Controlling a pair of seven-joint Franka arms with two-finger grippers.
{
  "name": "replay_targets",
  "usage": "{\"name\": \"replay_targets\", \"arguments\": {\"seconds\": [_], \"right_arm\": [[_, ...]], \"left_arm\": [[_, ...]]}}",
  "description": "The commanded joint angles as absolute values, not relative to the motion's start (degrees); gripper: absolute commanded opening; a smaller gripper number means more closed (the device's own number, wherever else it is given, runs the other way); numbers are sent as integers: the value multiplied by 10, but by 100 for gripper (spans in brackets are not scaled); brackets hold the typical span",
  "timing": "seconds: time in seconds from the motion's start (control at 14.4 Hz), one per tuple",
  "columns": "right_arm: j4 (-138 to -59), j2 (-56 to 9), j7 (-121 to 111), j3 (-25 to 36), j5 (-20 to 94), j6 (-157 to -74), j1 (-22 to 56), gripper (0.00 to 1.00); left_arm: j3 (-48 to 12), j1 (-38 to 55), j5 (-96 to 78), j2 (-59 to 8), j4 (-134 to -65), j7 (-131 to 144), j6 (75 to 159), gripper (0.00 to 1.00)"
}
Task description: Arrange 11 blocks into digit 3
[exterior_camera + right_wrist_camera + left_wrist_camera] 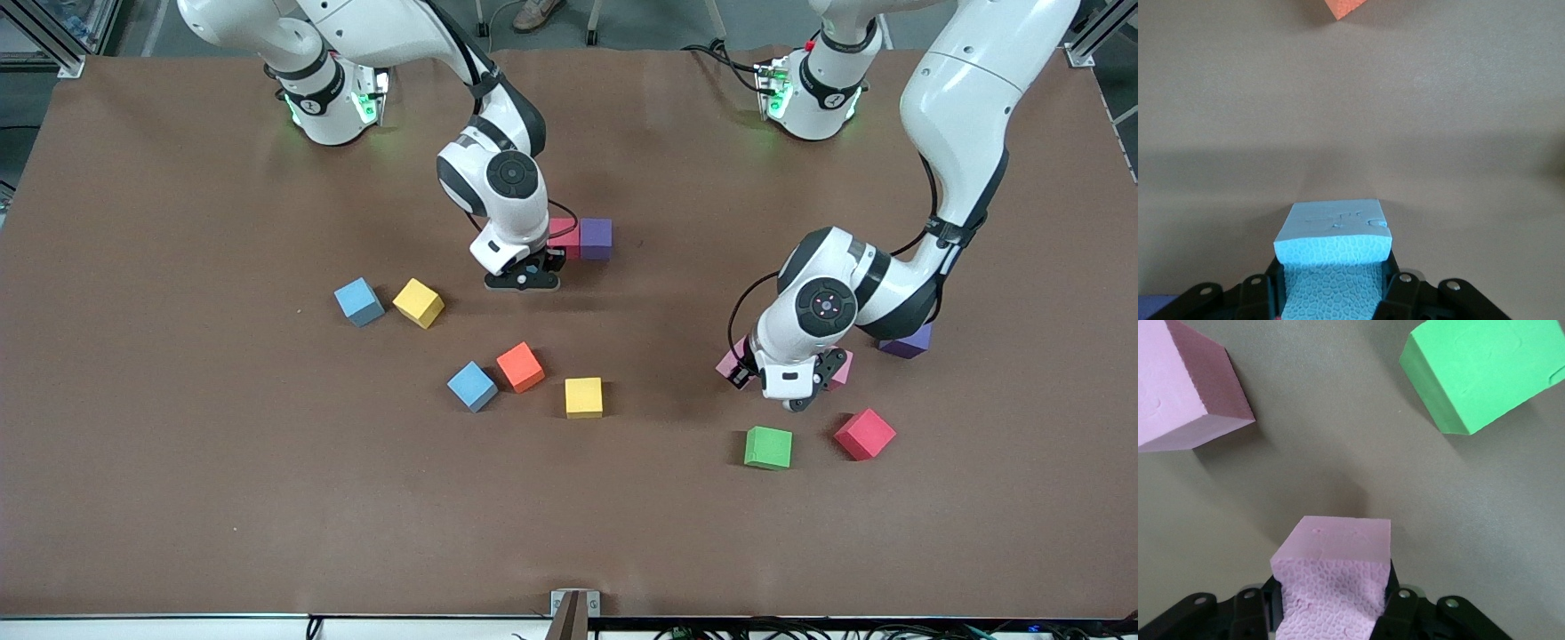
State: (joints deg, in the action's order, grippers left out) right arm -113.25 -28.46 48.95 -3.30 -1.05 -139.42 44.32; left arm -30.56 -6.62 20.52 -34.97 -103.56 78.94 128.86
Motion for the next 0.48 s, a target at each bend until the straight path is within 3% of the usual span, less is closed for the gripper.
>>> {"name": "replay_targets", "arguments": {"seconds": [0.0, 0.42], "right_arm": [[-1162, -287, 498, -45, 7, -1404, 446, 0], [-1162, -287, 508, -46, 7, -1404, 450, 1]], "left_arm": [[-307, -64, 195, -347, -1027, 792, 1261, 11], [-308, -61, 195, -357, -1013, 785, 1260, 10]]}}
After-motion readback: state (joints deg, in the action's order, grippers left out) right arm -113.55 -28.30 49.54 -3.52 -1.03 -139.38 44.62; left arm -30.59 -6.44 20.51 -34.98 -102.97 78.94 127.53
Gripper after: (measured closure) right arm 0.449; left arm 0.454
